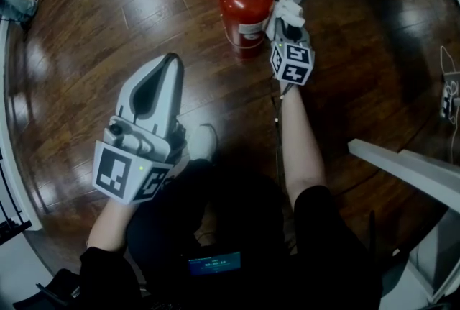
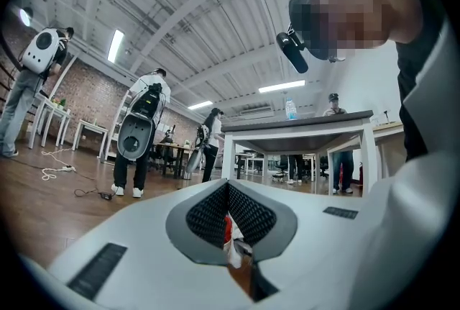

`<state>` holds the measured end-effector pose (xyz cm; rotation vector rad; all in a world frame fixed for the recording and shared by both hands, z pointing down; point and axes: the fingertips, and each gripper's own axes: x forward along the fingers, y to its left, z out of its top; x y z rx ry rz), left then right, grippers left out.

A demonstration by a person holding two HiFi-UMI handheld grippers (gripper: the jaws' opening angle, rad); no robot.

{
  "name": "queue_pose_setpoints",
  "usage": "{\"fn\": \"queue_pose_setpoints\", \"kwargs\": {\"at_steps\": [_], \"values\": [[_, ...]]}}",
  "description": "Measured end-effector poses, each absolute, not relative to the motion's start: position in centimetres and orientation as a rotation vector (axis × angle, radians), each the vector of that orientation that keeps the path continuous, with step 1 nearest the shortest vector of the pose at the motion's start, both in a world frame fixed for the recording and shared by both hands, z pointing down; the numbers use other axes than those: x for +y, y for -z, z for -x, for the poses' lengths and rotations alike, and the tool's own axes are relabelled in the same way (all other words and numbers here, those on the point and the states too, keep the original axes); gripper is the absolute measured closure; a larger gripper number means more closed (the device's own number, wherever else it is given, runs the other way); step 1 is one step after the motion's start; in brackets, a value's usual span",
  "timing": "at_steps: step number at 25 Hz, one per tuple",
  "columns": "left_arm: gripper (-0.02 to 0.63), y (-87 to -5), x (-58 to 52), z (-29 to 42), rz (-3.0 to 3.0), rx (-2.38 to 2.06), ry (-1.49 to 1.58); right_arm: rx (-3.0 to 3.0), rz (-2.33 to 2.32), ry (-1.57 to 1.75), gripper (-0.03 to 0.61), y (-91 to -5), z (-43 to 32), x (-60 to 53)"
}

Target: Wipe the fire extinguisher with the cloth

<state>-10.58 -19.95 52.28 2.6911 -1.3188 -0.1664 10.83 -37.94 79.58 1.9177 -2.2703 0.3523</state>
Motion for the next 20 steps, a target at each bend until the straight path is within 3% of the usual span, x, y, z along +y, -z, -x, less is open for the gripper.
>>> {"fn": "queue_pose_setpoints", "kwargs": {"at_steps": [5,9,14,20], "values": [[0.614,-52.7,-20.1,10.5,-2.695,-1.319,0.155,-2.15,-1.795,-0.698,0.5,-89.8,-10.6,-36.2],[0.614,-52.6,-20.1,10.3,-2.699,-1.315,0.162,-2.153,-1.663,-0.814,0.5,-92.3,-9.7,-34.4],[0.614,-52.3,-20.4,10.0,-2.703,-1.323,0.178,-2.335,-1.6,-0.824,0.499,-89.2,-8.2,-32.3],[0.614,-51.6,-20.2,9.2,-2.705,-1.33,0.203,-2.593,-1.303,-0.651,0.499,-83.5,-1.3,-27.3]]}}
